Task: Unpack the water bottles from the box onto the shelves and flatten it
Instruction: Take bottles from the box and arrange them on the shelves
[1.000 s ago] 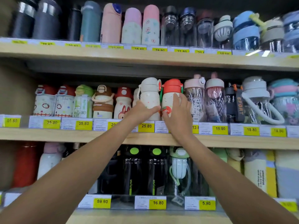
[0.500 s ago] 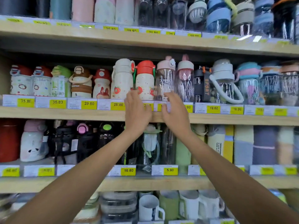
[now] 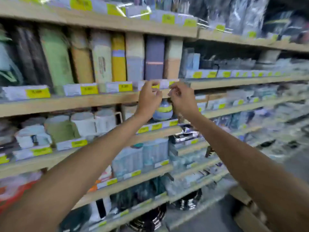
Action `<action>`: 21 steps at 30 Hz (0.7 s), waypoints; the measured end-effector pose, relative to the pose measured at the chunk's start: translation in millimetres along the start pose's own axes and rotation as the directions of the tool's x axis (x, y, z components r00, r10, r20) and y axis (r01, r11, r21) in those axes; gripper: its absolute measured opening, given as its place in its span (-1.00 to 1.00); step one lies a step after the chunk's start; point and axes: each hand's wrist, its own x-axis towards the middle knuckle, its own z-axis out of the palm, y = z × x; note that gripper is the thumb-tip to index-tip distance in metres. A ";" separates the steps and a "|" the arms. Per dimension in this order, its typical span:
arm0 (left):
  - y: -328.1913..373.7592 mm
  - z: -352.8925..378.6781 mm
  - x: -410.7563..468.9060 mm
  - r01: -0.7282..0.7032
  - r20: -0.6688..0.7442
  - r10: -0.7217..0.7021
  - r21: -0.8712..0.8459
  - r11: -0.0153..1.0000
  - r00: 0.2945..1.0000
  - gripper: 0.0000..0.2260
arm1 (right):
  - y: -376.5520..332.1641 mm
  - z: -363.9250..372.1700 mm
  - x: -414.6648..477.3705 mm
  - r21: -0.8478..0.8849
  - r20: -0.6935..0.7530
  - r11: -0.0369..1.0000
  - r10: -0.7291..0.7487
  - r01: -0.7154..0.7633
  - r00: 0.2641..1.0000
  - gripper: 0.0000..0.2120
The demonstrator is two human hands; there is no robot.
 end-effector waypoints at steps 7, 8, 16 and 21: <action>-66.3 188.6 -69.0 0.270 0.443 -0.265 0.053 0.962 0.856 -0.80 | 177.2 -86.4 -78.5 -0.106 0.192 0.905 0.425 -0.412 0.885 -0.85; -73.5 210.3 -80.6 0.269 0.505 -0.281 0.098 0.958 0.816 -0.82 | 201.0 -95.9 -88.8 -0.115 0.224 0.879 0.476 -0.462 0.850 -0.86; -117.4 427.1 -160.2 0.110 0.880 -0.242 0.216 0.970 0.409 -0.83 | 384.8 -191.8 -167.1 -0.185 0.229 0.606 0.792 -0.774 0.565 -0.87; -103.7 591.5 -192.4 0.065 0.970 -0.194 0.186 0.980 0.144 -0.82 | 504.3 -281.0 -188.1 -0.302 0.142 0.392 0.920 -0.869 0.366 -0.79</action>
